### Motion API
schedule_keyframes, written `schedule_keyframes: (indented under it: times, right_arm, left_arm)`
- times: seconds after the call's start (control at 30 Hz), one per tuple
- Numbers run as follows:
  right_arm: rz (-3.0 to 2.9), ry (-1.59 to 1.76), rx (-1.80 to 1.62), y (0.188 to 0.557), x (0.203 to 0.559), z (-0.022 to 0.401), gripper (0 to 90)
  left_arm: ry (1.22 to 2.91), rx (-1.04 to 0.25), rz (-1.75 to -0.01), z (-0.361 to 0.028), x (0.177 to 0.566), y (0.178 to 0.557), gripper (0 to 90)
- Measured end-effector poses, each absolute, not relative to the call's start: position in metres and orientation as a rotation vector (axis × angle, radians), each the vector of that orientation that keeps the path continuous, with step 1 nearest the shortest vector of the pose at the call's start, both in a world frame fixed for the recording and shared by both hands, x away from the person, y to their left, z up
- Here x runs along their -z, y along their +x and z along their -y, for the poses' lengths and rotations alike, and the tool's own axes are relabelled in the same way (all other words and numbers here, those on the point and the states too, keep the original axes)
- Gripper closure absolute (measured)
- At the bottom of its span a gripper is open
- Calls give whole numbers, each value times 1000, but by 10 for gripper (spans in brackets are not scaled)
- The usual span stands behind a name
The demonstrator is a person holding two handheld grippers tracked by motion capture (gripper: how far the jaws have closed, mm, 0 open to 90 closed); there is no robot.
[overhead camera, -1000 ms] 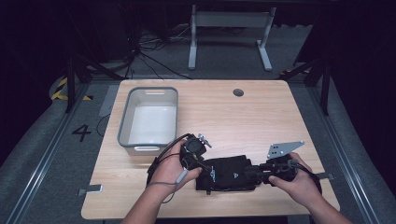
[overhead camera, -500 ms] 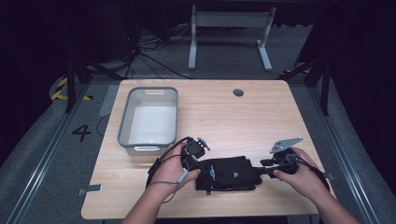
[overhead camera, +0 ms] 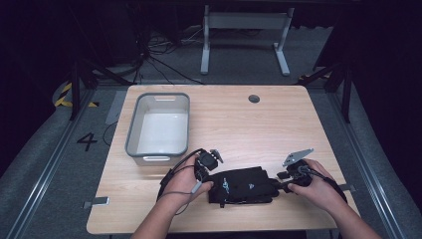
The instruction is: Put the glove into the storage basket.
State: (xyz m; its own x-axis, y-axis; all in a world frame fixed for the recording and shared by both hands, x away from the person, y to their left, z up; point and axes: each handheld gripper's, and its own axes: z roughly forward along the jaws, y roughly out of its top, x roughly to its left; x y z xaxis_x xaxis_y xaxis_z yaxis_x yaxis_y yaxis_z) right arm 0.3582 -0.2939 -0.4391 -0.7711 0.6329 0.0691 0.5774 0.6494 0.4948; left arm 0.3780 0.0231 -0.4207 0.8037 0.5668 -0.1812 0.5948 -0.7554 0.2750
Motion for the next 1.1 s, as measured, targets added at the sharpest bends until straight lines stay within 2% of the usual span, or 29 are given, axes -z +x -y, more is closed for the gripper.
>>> schedule_keyframes:
  times: [0.07, 0.13, 0.27, 0.4, 0.7, 0.9, 1.0, 1.1]
  right_arm:
    - [-2764, 998, -767, 358, 439, 293, 583]
    - [-2786, 973, -771, 358, 439, 292, 675]
    - [-2788, 938, -728, 356, 437, 290, 765]
    - [-2770, 924, -727, 354, 432, 291, 846]
    - [-2739, 902, -715, 349, 425, 290, 858]
    - [-2737, 906, -726, 348, 424, 289, 858]
    - [-2735, 906, -726, 348, 424, 288, 858]
    - [-2736, 908, -730, 348, 424, 288, 858]
  left_arm:
    - [2679, 116, -885, -22, 422, 378, 477]
    - [2675, 103, -883, -21, 423, 379, 503]
    - [2663, 110, -877, -22, 423, 379, 556]
    - [2666, 102, -871, -21, 422, 379, 562]
    - [2639, 101, -835, -22, 412, 373, 560]
    - [2607, 138, -776, -16, 399, 363, 596]
    - [2645, 181, -766, -10, 402, 360, 612]
    - [2687, 170, -790, -7, 408, 361, 605]
